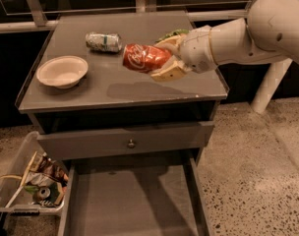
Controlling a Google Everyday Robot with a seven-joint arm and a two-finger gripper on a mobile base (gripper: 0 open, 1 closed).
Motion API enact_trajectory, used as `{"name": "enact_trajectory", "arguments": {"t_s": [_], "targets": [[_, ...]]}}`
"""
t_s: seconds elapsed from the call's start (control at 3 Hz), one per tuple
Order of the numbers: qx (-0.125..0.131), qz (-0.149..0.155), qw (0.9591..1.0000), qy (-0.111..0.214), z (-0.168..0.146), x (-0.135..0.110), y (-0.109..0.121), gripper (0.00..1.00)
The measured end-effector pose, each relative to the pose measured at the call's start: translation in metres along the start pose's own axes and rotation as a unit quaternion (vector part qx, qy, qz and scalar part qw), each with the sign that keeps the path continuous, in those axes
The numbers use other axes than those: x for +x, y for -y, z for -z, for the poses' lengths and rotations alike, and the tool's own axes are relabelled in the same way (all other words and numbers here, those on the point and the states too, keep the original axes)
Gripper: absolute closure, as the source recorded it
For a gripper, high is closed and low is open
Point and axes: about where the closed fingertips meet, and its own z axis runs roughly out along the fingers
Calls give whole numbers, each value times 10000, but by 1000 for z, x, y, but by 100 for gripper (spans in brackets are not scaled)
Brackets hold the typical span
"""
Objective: Pick coke can from middle drawer and place on counter
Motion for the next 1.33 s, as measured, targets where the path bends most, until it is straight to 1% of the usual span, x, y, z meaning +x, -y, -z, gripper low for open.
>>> {"name": "enact_trajectory", "arguments": {"t_s": [0.33,0.67,1.0,1.33], "targets": [[-42,-113,9999,61,-23,-3,22,100],[-99,-258,9995,136,-38,-2,34,100],[-181,-454,9988,92,-46,9,37,100],[-52,-777,9969,-104,-44,34,52,100]]}}
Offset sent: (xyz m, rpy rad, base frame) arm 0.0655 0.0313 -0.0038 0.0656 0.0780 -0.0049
